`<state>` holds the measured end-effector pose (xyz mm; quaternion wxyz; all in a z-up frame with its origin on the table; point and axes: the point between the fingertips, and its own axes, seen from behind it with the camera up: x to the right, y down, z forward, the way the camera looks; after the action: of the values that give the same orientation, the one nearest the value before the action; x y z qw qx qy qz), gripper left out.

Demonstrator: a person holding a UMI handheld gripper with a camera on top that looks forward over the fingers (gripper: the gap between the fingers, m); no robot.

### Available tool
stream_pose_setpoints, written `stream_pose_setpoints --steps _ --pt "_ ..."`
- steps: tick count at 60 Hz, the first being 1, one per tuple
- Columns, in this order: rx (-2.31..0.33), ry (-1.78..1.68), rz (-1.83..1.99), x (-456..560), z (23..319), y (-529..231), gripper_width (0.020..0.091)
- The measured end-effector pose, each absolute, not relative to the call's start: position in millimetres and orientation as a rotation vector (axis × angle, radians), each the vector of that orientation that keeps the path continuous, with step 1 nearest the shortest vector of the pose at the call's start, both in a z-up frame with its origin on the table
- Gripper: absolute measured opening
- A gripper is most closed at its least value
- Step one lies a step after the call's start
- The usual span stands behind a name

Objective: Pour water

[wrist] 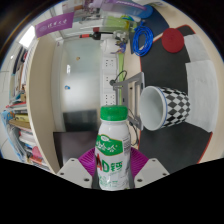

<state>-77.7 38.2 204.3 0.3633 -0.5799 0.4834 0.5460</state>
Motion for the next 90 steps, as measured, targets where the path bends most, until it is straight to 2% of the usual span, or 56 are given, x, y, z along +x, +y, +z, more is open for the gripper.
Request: stream_pose_setpoints --steps 15,27,34,41,51,57,60,71,90 --pt "-1.422 1.499 1.547 -73.3 177.6 38.3 0.0425" --pt "-1.452 1.514 1.563 -75.0 180.7 38.6 0.0425" --pt "-1.449 1.473 1.561 -66.9 201.9 38.4 0.0424" --pt "-1.505 1.265 1.445 -41.7 245.5 36.4 0.0424" --pt "-1.617 0.873 1.050 24.0 299.1 35.4 0.0425" --pt "-1.646 0.687 0.749 75.8 308.9 38.0 0.0427" --pt "-1.658 0.618 0.581 106.3 305.2 40.3 0.0425" --pt "-1.719 0.390 0.032 198.3 257.3 41.5 0.0424" --pt "-1.797 0.317 -0.139 235.4 161.4 55.9 0.0439"
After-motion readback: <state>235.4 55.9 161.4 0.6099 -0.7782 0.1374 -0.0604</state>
